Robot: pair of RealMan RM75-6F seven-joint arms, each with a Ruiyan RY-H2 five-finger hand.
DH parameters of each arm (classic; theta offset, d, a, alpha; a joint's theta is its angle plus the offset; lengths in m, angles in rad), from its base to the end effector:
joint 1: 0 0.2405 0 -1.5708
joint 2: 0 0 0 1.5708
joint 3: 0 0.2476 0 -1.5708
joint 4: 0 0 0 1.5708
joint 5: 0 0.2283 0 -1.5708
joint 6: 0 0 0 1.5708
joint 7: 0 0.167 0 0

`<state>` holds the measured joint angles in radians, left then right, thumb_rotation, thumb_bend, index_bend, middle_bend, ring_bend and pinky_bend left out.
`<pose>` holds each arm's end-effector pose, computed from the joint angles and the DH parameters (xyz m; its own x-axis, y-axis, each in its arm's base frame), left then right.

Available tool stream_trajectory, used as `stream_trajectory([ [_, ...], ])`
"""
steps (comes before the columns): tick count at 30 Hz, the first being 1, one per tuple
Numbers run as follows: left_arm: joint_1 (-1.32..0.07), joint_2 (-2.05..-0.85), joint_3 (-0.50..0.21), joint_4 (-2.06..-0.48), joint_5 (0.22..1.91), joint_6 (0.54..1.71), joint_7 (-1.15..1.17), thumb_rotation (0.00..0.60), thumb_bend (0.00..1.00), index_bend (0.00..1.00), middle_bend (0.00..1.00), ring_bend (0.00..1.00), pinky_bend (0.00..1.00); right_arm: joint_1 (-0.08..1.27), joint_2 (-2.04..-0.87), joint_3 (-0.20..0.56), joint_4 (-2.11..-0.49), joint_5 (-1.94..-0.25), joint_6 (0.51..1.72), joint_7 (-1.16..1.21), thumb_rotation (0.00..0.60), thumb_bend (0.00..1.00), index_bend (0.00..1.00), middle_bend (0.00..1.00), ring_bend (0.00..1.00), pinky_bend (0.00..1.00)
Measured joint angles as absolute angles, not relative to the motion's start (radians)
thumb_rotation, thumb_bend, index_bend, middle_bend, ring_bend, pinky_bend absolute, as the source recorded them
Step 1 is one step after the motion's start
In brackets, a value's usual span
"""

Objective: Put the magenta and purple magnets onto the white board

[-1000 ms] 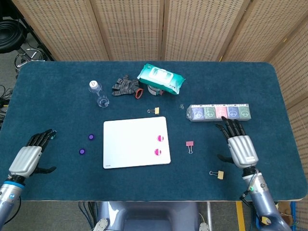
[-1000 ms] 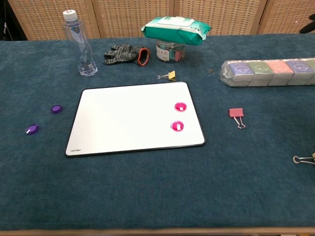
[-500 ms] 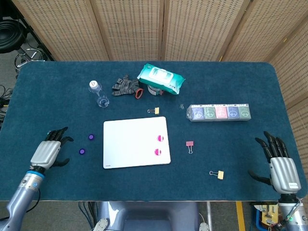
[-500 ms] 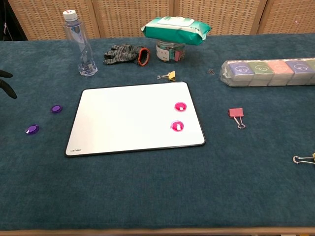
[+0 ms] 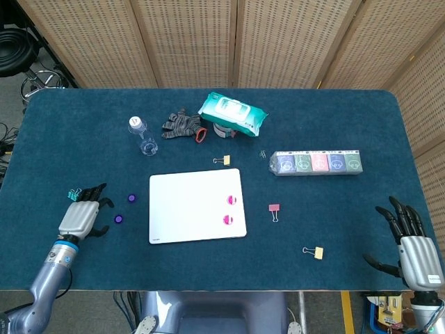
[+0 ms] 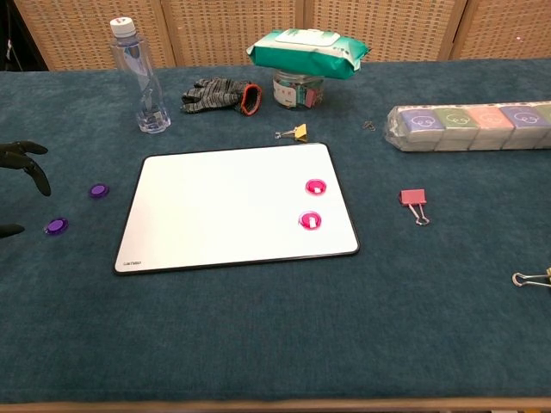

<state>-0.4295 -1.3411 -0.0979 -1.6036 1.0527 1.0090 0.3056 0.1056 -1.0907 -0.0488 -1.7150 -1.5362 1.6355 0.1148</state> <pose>-0.2713 0.2930 0.0126 0.3752 0.3876 0.8420 0.9183 -0.0319 -0.3946 -0.2823 -0.1866 0.1444 0.2183 0.0443 0.9749 -0.9732 -0.0635 0.2209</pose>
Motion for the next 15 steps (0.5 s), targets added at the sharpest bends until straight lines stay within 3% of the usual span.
stream_trajectory([
  [15,-0.491,-1.425,-0.094,-1.54,0.974,0.971,0.378,0.6,0.28,0.39,0.0,0.0,0.0,0.082,-1.085,-0.013,-1.717,-1.536,1.6,0.134,0.6,0.0,0.16,0.0,0.0,0.0],
])
